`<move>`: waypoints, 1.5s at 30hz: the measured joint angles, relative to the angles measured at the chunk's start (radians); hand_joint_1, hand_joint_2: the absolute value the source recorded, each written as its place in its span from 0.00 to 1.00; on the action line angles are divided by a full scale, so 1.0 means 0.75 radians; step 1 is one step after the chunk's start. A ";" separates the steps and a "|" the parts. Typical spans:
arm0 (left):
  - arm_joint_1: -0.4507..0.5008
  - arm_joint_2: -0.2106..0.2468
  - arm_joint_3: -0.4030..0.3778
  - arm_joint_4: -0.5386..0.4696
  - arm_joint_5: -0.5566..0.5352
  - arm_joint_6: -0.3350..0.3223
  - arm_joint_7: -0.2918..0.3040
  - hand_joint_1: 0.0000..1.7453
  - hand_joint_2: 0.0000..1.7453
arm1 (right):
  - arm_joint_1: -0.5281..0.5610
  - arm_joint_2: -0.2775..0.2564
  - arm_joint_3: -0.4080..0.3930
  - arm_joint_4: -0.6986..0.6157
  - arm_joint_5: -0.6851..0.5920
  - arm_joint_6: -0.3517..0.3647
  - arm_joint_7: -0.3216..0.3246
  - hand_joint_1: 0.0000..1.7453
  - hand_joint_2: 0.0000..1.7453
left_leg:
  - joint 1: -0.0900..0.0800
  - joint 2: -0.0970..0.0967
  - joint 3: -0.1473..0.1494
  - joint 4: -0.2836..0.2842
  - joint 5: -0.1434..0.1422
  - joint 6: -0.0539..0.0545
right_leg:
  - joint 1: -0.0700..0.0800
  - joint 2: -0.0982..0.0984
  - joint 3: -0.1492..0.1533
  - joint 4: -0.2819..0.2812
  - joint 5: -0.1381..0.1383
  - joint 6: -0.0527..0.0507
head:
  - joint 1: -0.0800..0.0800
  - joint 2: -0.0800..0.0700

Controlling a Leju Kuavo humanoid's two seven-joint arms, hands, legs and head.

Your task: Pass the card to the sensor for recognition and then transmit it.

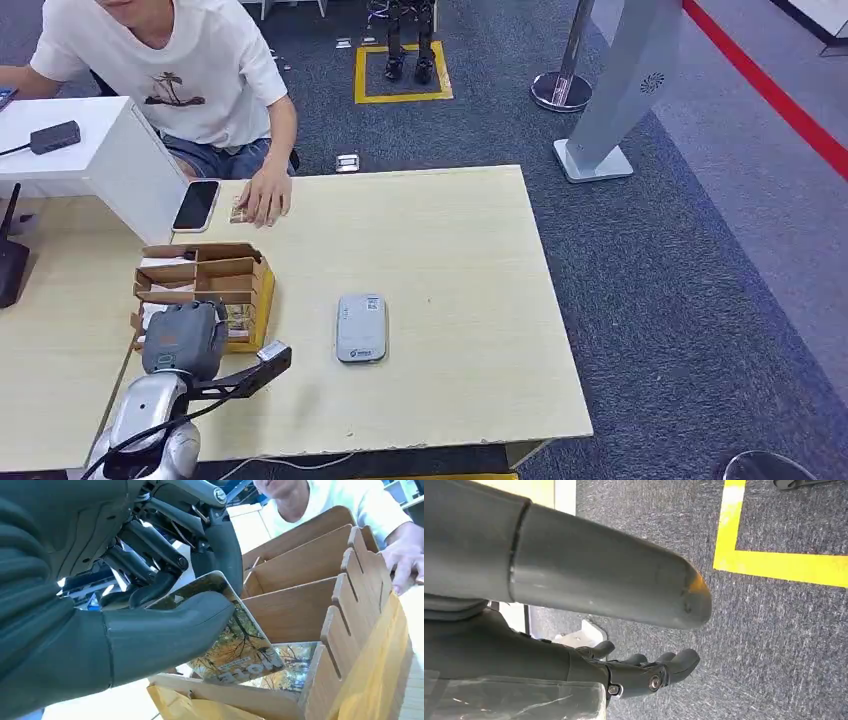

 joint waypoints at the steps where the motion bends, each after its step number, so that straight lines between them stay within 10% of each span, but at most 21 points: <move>1: -0.001 0.000 0.001 0.000 0.000 0.001 -0.007 1.00 1.00 | 0.000 0.000 0.000 0.000 0.000 0.000 0.000 0.00 0.00 | 0.000 0.000 0.000 0.000 0.000 0.000 | 0.000 0.000 0.000 0.000 0.000 0.000 | 0.000 0.000; 45: -0.261 0.092 0.049 -0.036 0.170 -0.092 -0.111 1.00 1.00 | -0.007 0.000 -0.001 0.002 0.005 0.003 -0.014 0.00 0.00 | 0.000 -0.001 0.000 0.000 0.000 0.000 | 0.000 0.000 0.000 0.000 0.000 0.000 | 0.000 0.000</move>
